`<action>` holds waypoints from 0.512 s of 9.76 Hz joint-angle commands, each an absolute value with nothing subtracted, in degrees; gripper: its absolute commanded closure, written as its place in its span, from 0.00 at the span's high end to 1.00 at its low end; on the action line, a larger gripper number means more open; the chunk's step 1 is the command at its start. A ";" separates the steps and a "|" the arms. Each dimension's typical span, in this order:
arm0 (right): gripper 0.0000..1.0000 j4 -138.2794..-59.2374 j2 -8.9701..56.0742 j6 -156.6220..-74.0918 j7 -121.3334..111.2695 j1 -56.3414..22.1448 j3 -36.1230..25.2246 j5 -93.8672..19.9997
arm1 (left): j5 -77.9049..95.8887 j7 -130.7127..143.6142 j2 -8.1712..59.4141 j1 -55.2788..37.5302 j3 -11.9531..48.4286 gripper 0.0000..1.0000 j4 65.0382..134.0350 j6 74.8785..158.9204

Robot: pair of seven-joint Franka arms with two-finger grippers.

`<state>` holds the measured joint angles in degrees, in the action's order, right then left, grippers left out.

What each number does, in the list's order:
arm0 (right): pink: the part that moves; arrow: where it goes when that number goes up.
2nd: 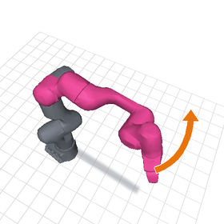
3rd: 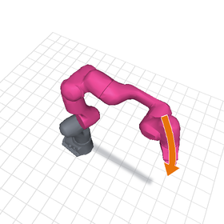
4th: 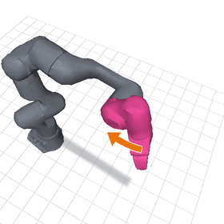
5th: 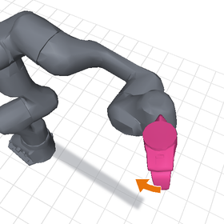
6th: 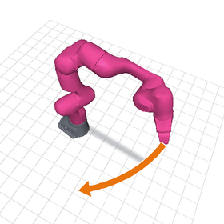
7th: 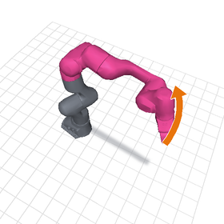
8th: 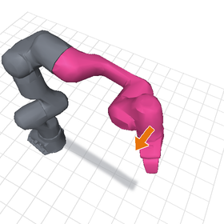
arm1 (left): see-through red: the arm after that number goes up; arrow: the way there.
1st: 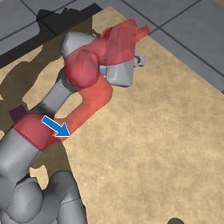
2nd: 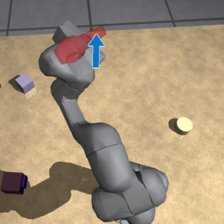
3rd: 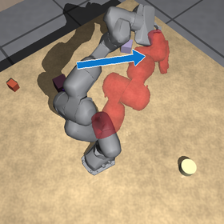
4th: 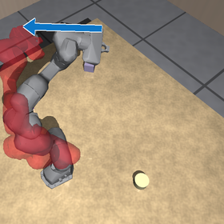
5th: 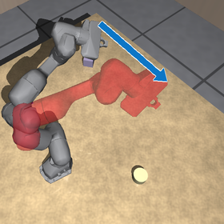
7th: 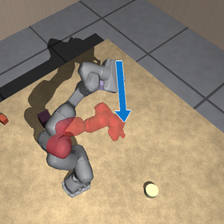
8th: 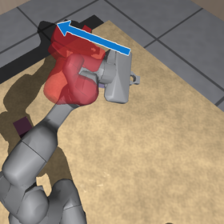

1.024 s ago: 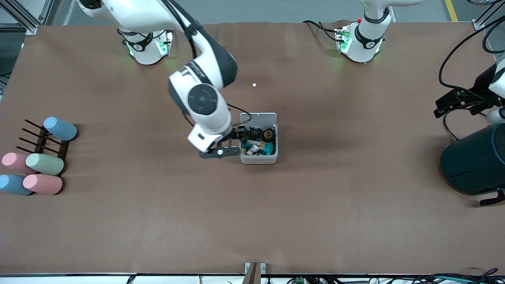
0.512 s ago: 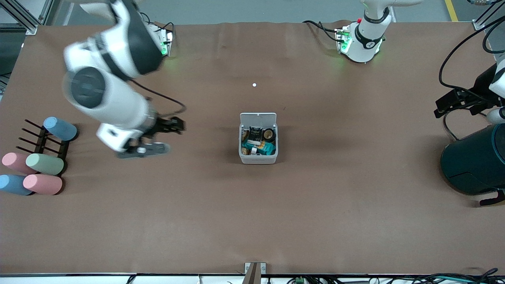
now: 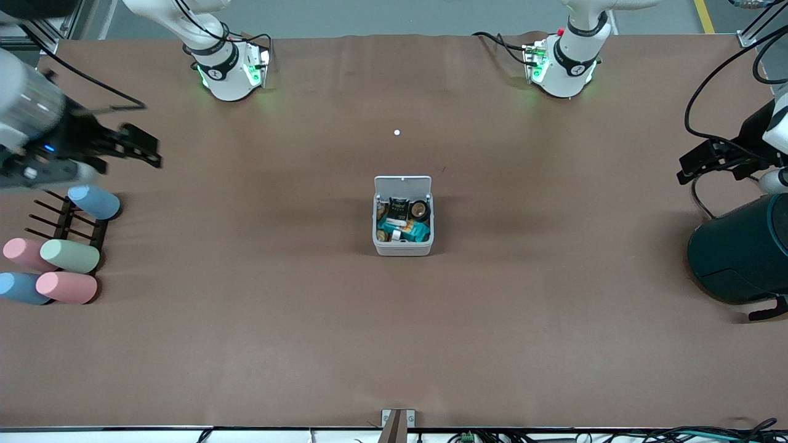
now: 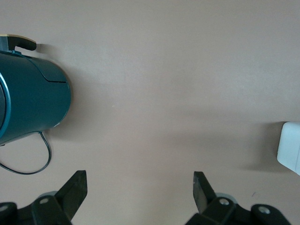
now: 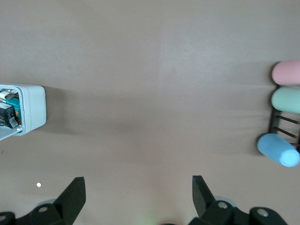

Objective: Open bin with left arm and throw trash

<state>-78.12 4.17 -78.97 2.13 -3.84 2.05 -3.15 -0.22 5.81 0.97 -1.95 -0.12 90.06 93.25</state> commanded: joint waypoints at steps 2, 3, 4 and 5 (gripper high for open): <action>1.00 -84.27 -1.75 -79.45 -3.86 2.45 2.99 -1.50 | 0.53 4.66 1.32 -1.76 -0.18 1.00 89.03 92.99; 1.00 -83.85 -1.58 -79.89 -3.78 2.37 2.99 -0.01 | 0.53 4.66 1.32 -1.76 -0.18 1.00 89.03 92.99; 1.00 -83.33 -1.58 -79.89 -3.17 1.94 3.08 1.65 | 0.53 4.66 1.32 -1.76 -0.18 1.00 89.03 92.99; 1.00 -83.15 -1.41 -79.89 -3.08 1.76 3.08 1.93 | 0.53 4.66 1.32 -1.76 -0.18 1.00 89.03 92.99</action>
